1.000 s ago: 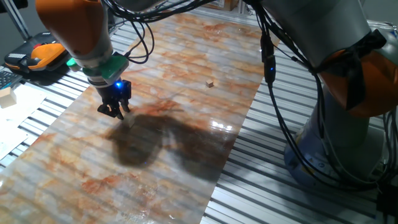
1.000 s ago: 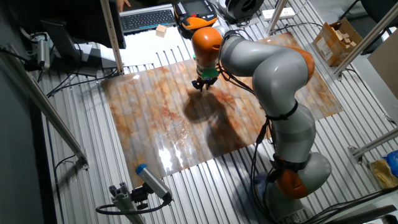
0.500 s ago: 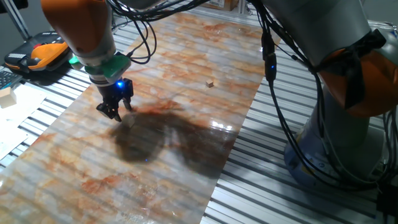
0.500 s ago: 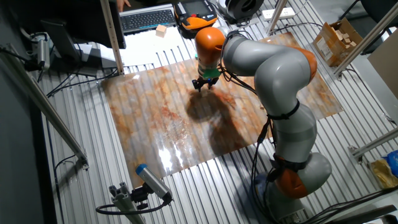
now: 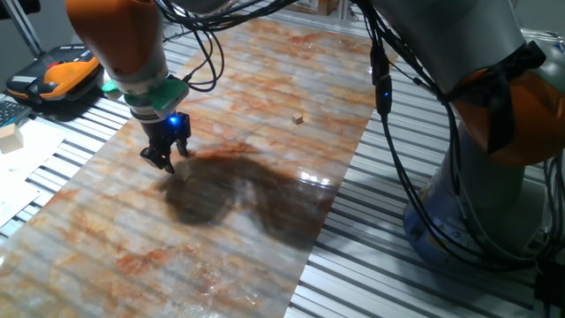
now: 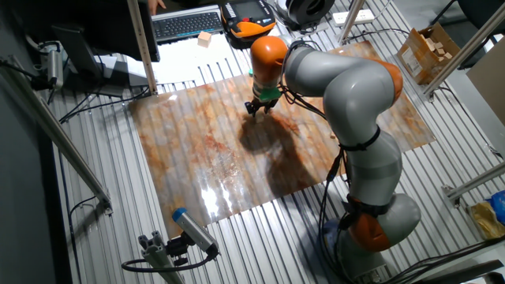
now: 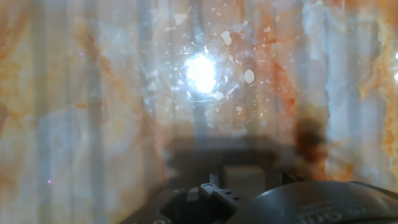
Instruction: Pick up one small block
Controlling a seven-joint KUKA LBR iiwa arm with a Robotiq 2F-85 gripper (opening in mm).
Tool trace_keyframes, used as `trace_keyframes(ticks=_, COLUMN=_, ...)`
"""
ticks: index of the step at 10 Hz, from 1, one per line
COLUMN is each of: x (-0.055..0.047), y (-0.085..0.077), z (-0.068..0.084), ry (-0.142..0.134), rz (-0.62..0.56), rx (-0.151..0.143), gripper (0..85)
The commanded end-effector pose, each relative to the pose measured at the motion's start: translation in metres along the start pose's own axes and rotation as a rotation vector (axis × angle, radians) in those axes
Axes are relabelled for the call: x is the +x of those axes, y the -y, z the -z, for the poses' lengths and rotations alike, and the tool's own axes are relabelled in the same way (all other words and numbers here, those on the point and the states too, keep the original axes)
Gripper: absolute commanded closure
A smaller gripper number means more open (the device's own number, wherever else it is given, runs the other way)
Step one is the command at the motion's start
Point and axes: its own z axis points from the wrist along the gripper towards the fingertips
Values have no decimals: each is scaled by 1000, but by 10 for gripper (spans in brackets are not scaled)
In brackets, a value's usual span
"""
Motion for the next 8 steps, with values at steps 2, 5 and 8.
trace_keyframes(ticks=2, x=3, y=-1, z=-4, ry=4, rz=2, rx=-1, gripper=340)
trace_keyframes(ticks=5, x=5, y=0, z=-7, ry=4, rz=9, rx=-2, gripper=340)
trace_keyframes(ticks=8, x=9, y=-1, z=-14, ry=7, rz=12, rx=-5, gripper=340)
